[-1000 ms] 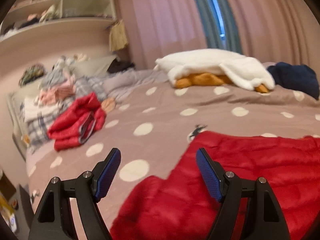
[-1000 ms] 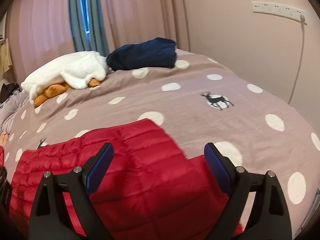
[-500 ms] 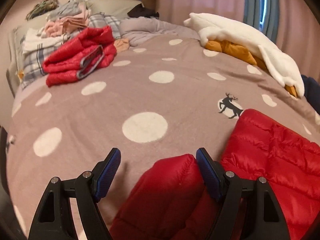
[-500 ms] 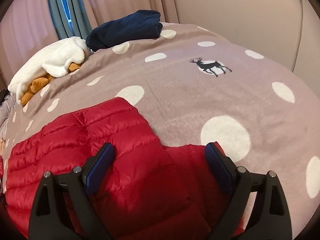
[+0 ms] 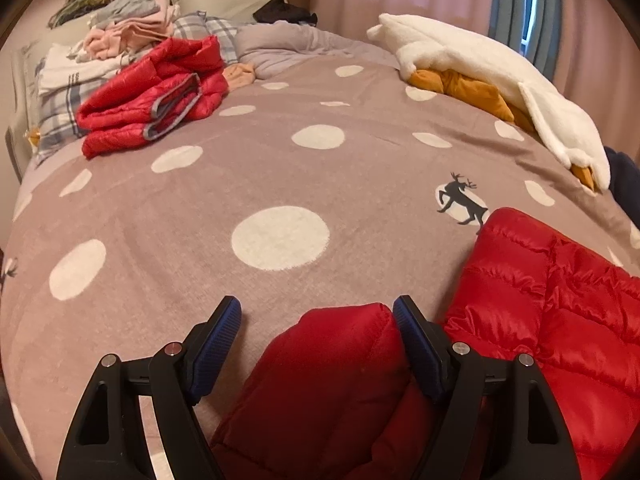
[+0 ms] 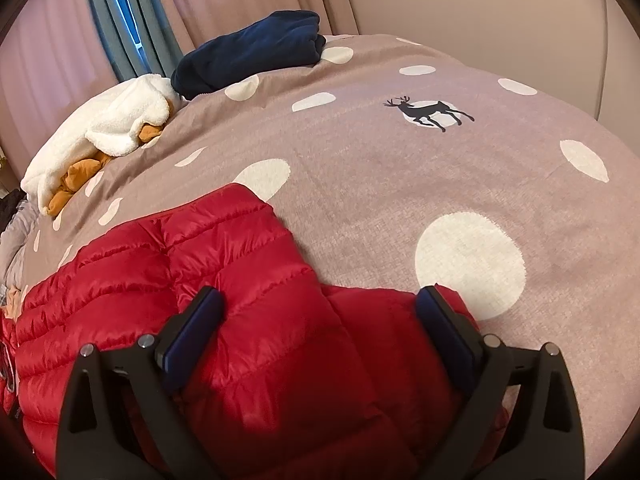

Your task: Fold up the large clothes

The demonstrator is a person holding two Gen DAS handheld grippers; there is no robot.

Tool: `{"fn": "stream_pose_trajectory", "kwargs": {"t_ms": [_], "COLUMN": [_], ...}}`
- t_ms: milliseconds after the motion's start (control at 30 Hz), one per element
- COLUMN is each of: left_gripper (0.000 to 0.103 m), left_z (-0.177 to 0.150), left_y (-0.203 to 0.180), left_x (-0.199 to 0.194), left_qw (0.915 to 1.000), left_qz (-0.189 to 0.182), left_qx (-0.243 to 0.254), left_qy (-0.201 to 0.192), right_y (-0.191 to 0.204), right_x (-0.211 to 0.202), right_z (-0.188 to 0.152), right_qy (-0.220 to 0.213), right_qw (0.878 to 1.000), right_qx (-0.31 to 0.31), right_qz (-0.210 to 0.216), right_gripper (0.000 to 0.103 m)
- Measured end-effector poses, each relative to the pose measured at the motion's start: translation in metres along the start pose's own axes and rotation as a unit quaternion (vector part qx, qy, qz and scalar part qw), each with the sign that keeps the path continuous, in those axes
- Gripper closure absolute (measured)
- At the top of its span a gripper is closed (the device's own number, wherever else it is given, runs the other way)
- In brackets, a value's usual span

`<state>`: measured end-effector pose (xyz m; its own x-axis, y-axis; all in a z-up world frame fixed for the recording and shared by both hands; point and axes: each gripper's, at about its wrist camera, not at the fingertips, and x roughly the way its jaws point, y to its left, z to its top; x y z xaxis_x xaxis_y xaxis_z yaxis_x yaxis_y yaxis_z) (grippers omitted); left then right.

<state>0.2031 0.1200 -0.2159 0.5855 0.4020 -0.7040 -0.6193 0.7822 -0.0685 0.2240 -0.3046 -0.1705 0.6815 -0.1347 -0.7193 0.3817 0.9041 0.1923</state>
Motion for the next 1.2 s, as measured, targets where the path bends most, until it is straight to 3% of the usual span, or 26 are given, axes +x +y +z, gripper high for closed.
{"fn": "stream_pose_trajectory", "kwargs": {"t_ms": [467,600,700,800,900,967,1033,1100,1200], "left_gripper": [0.025,0.025,0.025,0.025,0.025,0.025,0.025,0.025,0.025], "left_z": [0.0,-0.002,-0.005,-0.006,-0.012,-0.025,-0.038,-0.054,-0.07], "left_y": [0.003,0.014,0.027,0.046,0.079,0.102,0.112,0.118,0.113], "left_x": [-0.01,-0.034,-0.048,-0.056,-0.061,-0.06,-0.056,-0.049,-0.065], "left_qw": [0.9998,0.9987,0.9974,0.9969,0.9928,0.9838,0.9775,0.9705,0.9706], "left_qz": [0.009,0.002,-0.001,0.004,-0.05,-0.088,-0.101,-0.117,-0.127], "left_qx": [0.001,-0.006,-0.017,-0.032,-0.101,-0.156,-0.185,-0.207,-0.204], "left_qy": [-0.017,-0.05,-0.07,-0.072,-0.042,-0.01,0.011,0.038,0.012], "right_y": [0.003,-0.002,-0.01,-0.022,-0.036,-0.045,-0.051,-0.058,-0.071], "right_x": [-0.007,-0.028,-0.047,-0.061,-0.071,-0.078,-0.084,-0.087,-0.092], "right_z": [0.002,-0.001,-0.003,-0.009,-0.018,-0.026,-0.035,-0.041,-0.053], "right_qy": [0.001,-0.019,-0.044,-0.055,-0.05,-0.05,-0.051,-0.047,-0.03], "right_qw": [1.0,1.0,0.999,0.998,0.998,0.998,0.999,0.999,0.998], "right_qx": [-0.012,-0.007,-0.001,0.003,0.02,0.023,0.013,0.016,0.046], "right_qz": [-0.022,-0.023,-0.001,0.007,0.026,0.026,0.002,0.005,0.031], "right_gripper": [0.004,0.004,0.005,0.005,0.005,0.005,0.005,0.005,0.005]}}
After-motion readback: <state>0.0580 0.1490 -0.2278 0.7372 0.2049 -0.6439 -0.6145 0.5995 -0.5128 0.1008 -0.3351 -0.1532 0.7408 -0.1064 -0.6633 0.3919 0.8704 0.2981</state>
